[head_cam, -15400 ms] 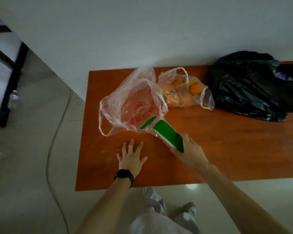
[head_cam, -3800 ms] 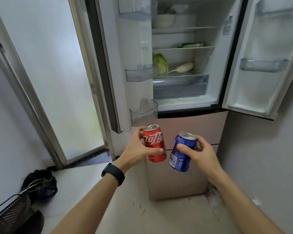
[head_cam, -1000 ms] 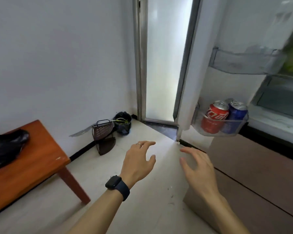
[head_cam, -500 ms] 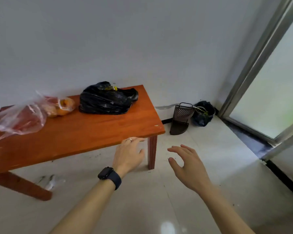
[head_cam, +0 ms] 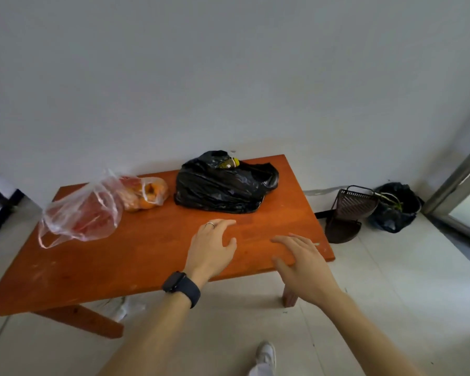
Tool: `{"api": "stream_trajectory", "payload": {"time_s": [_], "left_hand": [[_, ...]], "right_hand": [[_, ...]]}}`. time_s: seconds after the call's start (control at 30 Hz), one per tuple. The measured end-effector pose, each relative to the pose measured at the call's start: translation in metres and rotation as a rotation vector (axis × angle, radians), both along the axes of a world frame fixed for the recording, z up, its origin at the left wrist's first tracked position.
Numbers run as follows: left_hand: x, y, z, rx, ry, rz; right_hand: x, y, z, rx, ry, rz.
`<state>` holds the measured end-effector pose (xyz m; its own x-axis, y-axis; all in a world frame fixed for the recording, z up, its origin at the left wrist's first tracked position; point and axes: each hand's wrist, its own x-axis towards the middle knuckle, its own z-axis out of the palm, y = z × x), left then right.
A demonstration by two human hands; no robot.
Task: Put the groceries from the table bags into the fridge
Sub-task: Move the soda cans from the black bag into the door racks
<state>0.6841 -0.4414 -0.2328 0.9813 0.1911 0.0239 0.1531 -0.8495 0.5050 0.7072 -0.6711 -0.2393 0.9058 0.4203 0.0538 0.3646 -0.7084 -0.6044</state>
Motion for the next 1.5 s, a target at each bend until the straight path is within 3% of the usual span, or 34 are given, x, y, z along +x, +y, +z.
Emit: {"api": "stream_trajectory", "payload": {"time_s": [0.3,0.5,0.83,1.07,1.2,1.4,1.5], "left_hand": [[0.149,0.069,0.006,0.062,0.016,-0.050],[0.239,0.111,-0.007,0.219,0.013,-0.177],[0.396,0.156,-0.089,0.551,0.216,-0.571],[0.402,0.202,-0.114,0.644,0.346,-0.540],[0.384,0.228,-0.131,0.543,0.507,-0.419],[0.359,0.248,-0.137,0.407,0.478,-0.263],[0.357,0.240,-0.136,0.596,0.430,-0.342]], "right_hand": [[0.156,0.063,-0.008,0.039,0.069,-0.018],[0.245,0.108,-0.024,-0.004,0.183,-0.062],[0.373,0.192,-0.094,-0.183,0.367,-0.119],[0.372,0.214,-0.128,-0.264,0.493,-0.105],[0.352,0.210,-0.147,-0.235,0.519,-0.120],[0.337,0.204,-0.166,-0.178,0.558,-0.205],[0.347,0.211,-0.170,-0.170,0.602,-0.274]]}}
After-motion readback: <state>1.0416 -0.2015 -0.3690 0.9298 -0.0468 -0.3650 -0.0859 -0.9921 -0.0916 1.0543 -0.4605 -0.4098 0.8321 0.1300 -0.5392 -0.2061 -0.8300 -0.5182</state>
